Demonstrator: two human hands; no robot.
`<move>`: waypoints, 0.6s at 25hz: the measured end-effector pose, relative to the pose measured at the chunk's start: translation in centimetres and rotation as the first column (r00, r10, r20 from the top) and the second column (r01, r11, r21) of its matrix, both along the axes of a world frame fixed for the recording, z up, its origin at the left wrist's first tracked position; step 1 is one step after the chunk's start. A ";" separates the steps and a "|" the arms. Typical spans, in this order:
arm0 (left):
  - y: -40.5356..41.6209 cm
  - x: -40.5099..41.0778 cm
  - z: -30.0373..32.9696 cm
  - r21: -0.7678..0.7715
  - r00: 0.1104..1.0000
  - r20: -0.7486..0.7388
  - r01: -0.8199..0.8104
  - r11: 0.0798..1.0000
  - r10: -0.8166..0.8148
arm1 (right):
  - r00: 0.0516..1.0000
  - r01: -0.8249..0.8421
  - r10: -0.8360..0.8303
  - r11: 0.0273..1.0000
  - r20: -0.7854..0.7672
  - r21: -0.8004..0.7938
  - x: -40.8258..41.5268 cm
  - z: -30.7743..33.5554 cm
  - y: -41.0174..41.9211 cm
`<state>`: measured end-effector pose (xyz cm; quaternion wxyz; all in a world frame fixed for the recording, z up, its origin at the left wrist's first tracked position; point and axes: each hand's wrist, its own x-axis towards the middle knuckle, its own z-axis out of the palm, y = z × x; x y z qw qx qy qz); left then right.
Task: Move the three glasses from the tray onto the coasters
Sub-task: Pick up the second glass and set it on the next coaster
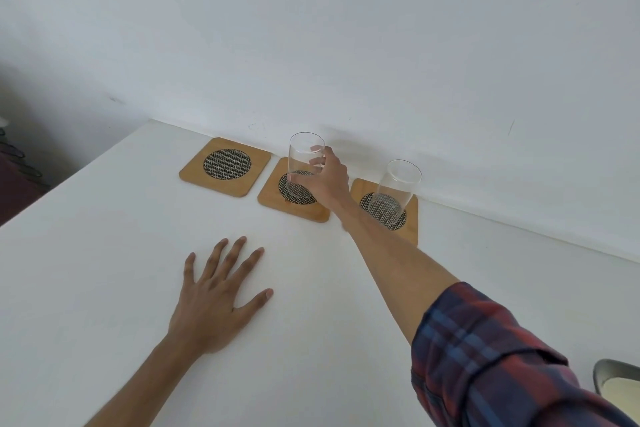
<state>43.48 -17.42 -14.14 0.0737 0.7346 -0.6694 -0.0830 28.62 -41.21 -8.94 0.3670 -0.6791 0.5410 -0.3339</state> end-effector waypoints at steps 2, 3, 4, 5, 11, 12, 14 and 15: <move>0.0 0.0 0.0 0.002 1.000 0.001 -0.001 1.000 0.001 | 1.000 -0.004 0.005 1.000 -0.018 0.020 -0.1 -0.1 -0.1; 0.0 0.0 -0.1 0.002 1.000 0.001 -0.001 1.000 0.001 | 0.999 -0.017 0.018 0.999 -0.036 0.039 -0.3 -0.1 0.0; 0.0 0.0 0.0 0.001 1.000 -0.001 -0.001 1.000 0.001 | 0.998 -0.034 0.038 0.997 -0.057 0.063 -0.5 0.0 0.3; 0.0 0.0 0.0 0.000 1.000 -0.005 0.001 1.000 -0.001 | 0.995 -0.049 0.056 0.995 -0.079 0.085 -0.8 0.0 0.8; 0.0 -0.1 0.0 0.009 1.000 -0.007 -0.001 1.000 0.001 | 0.990 -0.031 0.022 0.998 -0.142 -0.062 -3.9 0.1 7.1; 0.0 0.0 0.0 0.010 1.000 -0.003 -0.001 1.000 0.001 | 0.989 -0.024 0.012 0.997 -0.149 -0.075 -4.8 0.2 8.3; 0.0 0.0 -0.1 0.006 1.000 -0.010 0.001 1.000 -0.001 | 0.994 -0.019 0.014 0.999 -0.105 -0.043 -6.9 0.4 10.7; 0.1 -0.1 -0.1 0.001 1.000 -0.017 0.002 1.000 -0.002 | 0.997 -0.019 0.017 0.999 -0.081 -0.025 -8.1 0.5 11.8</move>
